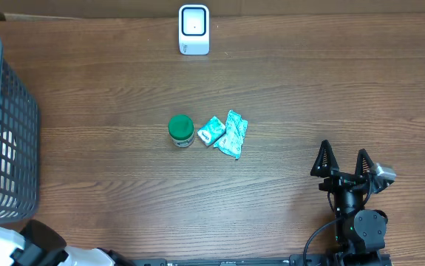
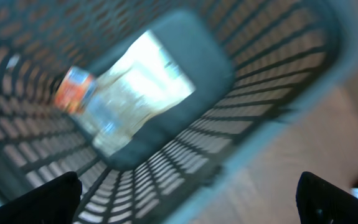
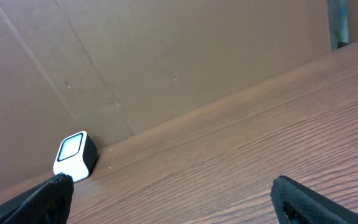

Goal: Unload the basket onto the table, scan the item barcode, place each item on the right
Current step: 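Return the left gripper to the basket and grasp the orange Kleenex pack, then carry the Kleenex pack past the scanner and drop it right of the packets, then reach into the basket and grasp the clear plastic bag with left gripper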

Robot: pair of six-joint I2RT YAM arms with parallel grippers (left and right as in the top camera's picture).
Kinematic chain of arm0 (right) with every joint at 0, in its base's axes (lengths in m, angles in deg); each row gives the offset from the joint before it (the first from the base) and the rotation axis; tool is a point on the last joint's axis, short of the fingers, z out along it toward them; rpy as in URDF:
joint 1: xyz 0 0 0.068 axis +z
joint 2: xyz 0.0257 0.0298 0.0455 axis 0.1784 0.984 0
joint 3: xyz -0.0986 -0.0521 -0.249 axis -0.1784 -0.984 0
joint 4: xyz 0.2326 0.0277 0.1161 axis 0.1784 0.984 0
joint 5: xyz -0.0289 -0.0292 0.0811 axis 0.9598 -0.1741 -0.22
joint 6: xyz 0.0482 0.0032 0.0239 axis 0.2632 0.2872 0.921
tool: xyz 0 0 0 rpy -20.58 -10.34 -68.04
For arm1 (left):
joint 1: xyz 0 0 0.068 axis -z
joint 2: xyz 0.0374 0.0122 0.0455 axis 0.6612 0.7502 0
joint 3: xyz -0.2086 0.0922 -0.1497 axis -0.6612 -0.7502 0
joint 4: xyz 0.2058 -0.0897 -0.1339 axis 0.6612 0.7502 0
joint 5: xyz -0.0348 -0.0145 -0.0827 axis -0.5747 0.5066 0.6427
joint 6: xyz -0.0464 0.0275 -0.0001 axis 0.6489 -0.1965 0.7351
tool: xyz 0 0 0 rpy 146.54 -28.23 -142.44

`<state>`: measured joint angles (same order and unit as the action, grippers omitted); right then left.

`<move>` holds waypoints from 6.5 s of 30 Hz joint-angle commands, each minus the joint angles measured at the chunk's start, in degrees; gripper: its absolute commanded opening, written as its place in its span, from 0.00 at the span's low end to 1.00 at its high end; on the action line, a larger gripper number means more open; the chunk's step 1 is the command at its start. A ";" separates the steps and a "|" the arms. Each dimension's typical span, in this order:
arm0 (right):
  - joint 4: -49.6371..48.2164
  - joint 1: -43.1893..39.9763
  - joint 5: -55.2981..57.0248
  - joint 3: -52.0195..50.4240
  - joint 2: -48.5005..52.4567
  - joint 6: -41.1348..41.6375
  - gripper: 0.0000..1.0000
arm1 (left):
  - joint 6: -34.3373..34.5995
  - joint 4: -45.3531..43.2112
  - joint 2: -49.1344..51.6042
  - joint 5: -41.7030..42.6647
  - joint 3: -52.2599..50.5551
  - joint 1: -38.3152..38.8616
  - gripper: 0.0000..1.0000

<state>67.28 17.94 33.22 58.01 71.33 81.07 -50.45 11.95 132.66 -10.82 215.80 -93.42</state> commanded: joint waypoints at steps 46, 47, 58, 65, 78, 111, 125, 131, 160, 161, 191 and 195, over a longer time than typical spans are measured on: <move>-0.31 0.44 0.79 -0.61 -0.57 -0.46 1.00 | -13.94 -60.48 1.97 -24.09 -59.41 -10.45 0.82; -0.31 0.44 0.79 -0.61 -0.57 -0.46 1.00 | -13.94 -61.57 1.97 -24.06 -60.19 -10.67 0.81; -0.31 0.44 0.79 -0.61 -0.57 -0.46 1.00 | -20.33 -69.00 5.29 -23.91 -65.11 -10.84 0.72; -0.31 0.44 0.79 -0.61 -0.57 -0.46 1.00 | -20.31 -68.94 11.13 -23.91 -65.11 -10.84 0.72; -0.31 0.44 0.79 -0.61 -0.57 -0.46 1.00 | -19.78 -68.43 12.79 -23.52 -64.08 -9.99 0.04; -0.31 0.44 0.79 -0.61 -0.57 -0.46 1.00 | 4.74 -40.52 -12.13 10.54 -30.80 45.18 0.04; -0.31 0.44 0.79 -0.61 -0.57 -0.46 1.00 | 5.70 -35.21 11.54 10.64 -31.12 78.51 0.04; -0.31 0.44 0.79 -0.61 -0.50 -0.46 1.00 | 8.96 -38.47 20.48 11.30 -31.12 86.01 0.04; -0.31 0.44 0.79 -0.61 -0.50 -0.46 1.00 | 6.97 -33.40 18.16 17.99 -27.10 88.06 0.82; -0.31 0.44 0.79 -0.61 -0.50 -0.46 1.00 | 6.47 -32.50 16.87 17.68 -26.12 87.58 0.82; -0.31 0.44 0.79 -0.61 -0.50 -0.46 1.00 | 4.63 -12.41 -11.13 11.06 -10.10 7.10 0.97; -0.31 0.44 0.79 -0.61 -0.50 -0.46 1.00 | 4.57 -11.96 -8.81 3.87 -14.14 3.06 0.98</move>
<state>67.28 17.94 33.22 58.01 71.33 81.05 -46.27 -0.18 122.01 -1.55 204.72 -88.22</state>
